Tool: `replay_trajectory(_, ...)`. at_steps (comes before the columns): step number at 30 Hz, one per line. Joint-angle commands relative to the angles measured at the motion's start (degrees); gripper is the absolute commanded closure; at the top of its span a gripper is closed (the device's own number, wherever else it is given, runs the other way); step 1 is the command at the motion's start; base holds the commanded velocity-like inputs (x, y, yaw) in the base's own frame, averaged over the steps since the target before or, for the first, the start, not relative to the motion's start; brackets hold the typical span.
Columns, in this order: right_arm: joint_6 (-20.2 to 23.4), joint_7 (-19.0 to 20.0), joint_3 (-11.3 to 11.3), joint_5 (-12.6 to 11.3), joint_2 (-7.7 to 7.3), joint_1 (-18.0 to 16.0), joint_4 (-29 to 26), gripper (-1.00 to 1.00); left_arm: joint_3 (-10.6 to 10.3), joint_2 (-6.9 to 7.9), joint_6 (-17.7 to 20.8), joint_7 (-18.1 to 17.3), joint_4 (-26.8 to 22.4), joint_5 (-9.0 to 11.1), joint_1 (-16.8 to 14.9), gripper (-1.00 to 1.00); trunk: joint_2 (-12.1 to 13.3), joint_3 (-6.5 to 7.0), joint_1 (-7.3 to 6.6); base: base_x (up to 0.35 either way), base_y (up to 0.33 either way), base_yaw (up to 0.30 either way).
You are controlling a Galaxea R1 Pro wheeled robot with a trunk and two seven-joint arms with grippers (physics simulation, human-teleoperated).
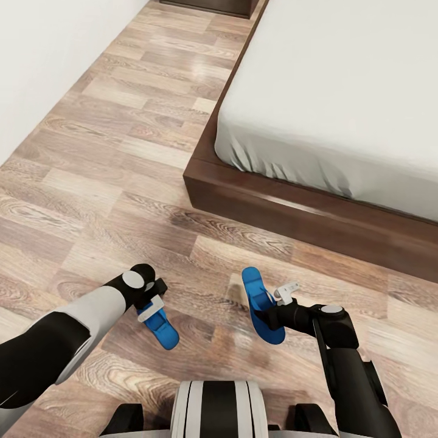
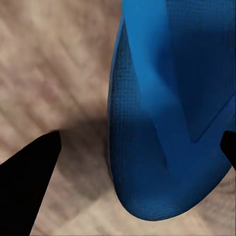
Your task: In the bedroom, move the book from the bed onto either nightstand, and place the two sandals side by side next to the bed.
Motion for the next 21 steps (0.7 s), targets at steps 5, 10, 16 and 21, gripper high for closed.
replay_trajectory(5,0.2,0.6,-0.1,0.5,0.09,0.0,-0.1,1.00,0.2,0.06,-0.1,0.0,2.9,0.0,0.1,-1.00,0.0,-0.05,0.01,0.000,0.000,0.000)
replay_trajectory(10,0.1,0.6,-0.1,0.5,0.03,0.0,-0.1,1.00,0.3,0.01,-0.1,0.0,2.9,0.1,0.1,1.00,0.0,-0.05,0.01,0.000,0.000,0.000)
replay_trajectory(16,0.1,0.6,-0.1,0.5,0.01,0.0,-0.1,1.00,0.4,-0.12,-0.1,0.3,2.8,0.1,0.1,1.00,0.0,-0.05,0.01,0.000,0.000,0.000)
replay_trajectory(21,0.1,0.6,-0.1,0.5,0.00,0.0,-0.1,1.00,0.4,-0.31,-0.1,0.5,2.7,0.2,0.1,1.00,0.0,-0.05,0.01,0.000,0.000,0.000)
